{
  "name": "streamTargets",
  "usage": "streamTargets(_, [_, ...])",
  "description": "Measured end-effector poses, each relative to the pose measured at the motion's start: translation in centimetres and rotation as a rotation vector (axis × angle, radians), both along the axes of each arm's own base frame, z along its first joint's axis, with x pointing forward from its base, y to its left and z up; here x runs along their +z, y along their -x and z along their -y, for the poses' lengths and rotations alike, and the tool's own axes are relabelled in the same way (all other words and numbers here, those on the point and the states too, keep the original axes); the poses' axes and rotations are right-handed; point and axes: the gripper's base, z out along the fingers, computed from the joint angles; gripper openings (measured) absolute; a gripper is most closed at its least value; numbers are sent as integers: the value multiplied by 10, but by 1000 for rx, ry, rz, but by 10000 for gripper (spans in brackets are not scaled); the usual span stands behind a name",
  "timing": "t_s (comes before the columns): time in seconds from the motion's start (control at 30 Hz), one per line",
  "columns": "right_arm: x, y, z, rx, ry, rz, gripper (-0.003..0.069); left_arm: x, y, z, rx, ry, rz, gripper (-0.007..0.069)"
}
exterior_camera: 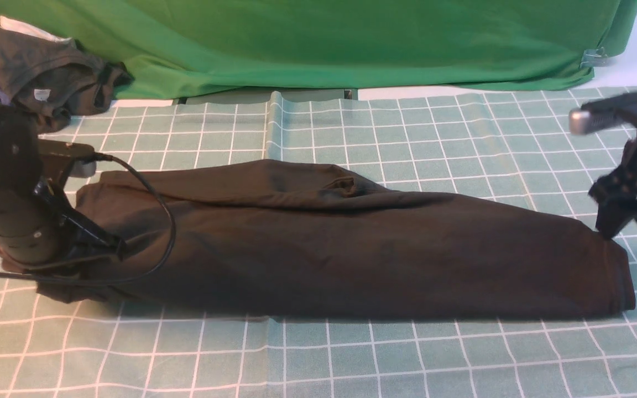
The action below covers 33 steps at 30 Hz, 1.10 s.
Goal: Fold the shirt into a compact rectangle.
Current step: 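Pull the folded dark garment lengthwise by its ends to straighten it flat on the table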
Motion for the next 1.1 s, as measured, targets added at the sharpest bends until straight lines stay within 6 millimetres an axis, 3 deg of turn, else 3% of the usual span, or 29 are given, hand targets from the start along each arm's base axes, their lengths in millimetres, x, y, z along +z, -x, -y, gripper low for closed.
streamTargets(0.1, [21, -7, -1, -45, -4, 56, 369, 17, -5, -4, 78, -29, -3, 337])
streamTargets(0.23, [54, 0, -7, -24, -5, 145, 202, 47, -11, -9, 112, -82, 60, 426])
streamTargets(0.27, [57, 1, -7, -20, -6, 154, 194, 47, -11, -9, 111, -83, 63, 426])
streamTargets(0.37, [76, 9, -12, 19, -9, 204, 71, 65, -8, -9, 122, -71, 122, 443])
streamTargets(0.53, [79, 11, -13, 20, -16, 205, 43, 67, -9, 2, 109, 51, 150, 397])
streamTargets(0.67, [80, 12, -19, 29, -78, 206, 43, 42, -32, 52, -27, 288, 141, 132])
streamTargets(0.73, [80, 12, -21, 32, -100, 206, 43, 24, -46, 79, -73, 329, 110, 49])
streamTargets(0.93, [80, 12, -23, 40, -117, 209, 45, -22, -87, 135, -167, 345, 29, 4])
streamTargets(1.1, [80, 12, -23, 44, -120, 208, 49, -46, -115, 156, -180, 361, 21, 4])
